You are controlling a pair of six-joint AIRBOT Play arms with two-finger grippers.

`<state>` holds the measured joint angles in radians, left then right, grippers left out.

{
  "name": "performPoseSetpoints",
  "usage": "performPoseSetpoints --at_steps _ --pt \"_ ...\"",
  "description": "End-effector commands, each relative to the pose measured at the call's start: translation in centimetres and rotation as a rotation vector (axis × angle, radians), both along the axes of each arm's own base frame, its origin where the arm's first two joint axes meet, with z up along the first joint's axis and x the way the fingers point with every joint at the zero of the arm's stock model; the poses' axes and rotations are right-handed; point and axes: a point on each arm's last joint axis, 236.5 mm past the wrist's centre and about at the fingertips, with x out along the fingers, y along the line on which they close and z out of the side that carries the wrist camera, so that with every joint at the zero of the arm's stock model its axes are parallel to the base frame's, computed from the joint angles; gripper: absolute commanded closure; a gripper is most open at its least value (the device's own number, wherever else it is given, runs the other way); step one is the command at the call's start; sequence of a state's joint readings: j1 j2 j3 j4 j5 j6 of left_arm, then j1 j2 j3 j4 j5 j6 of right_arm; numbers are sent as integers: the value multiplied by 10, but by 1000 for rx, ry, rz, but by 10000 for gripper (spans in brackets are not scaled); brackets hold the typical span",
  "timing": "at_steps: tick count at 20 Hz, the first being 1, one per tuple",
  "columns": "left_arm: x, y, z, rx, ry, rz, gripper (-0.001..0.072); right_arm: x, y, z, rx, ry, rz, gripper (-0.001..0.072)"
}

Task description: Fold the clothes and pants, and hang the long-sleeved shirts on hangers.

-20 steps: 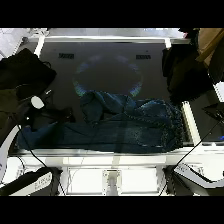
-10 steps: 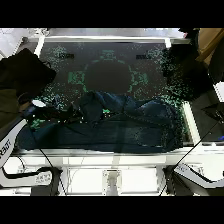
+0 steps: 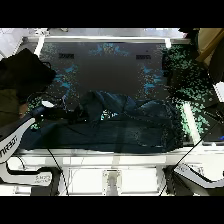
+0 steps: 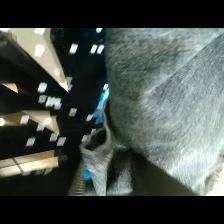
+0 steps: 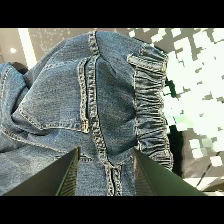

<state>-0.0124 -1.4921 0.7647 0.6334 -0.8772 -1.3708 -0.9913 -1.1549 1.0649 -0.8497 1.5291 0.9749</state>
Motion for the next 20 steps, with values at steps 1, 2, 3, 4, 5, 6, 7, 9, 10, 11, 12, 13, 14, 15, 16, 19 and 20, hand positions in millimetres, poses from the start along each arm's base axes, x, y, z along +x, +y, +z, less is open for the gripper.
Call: performPoseSetpoints --at_steps 1,2,3,4,5,6,7,9,10,11,12,13,14,15,16,19,20 --pt "12 -3 -2 24 -44 28 684 0 0 0 0 0 0 328" --pt "15 -3 -2 28 -52 32 687 0 0 0 1 0 1 328" --pt "19 -1 0 31 -64 36 687 0 0 0 1 0 1 328" --pt "26 4 5 32 -80 49 687 0 1 0 2 1 3 328" --pt "34 13 12 41 -106 62 688 -1 1 -1 0 5 4 328" --pt "43 26 21 57 -136 74 688 -2 0 -2 -5 12 4 328" --pt "50 45 32 86 -171 84 688 -5 -2 -4 -12 24 5 328" --pt "57 89 54 148 -221 110 689 -11 -6 -11 -37 60 8 328" --pt "57 113 68 178 -244 135 689 -14 -8 -13 -47 72 8 328" --pt "57 137 81 211 -271 165 689 -15 -9 -14 -53 79 7 328" --pt "59 162 96 244 -307 212 689 -15 -9 -14 -54 79 7 327" --pt "60 182 111 267 -340 258 689 -15 -9 -14 -51 79 4 328" --pt "60 200 124 292 -369 295 689 -15 -9 -14 -50 78 4 328" --pt "59 215 135 321 -393 318 689 -14 -9 -14 -50 78 4 328" --pt "60 224 144 339 -413 332 689 -14 -9 -14 -48 79 1 328" --pt "78 235 172 383 -501 351 689 -15 -8 -13 -40 84 -5 328" --pt "89 242 188 407 -554 371 689 -15 -8 -14 -34 89 -13 328"
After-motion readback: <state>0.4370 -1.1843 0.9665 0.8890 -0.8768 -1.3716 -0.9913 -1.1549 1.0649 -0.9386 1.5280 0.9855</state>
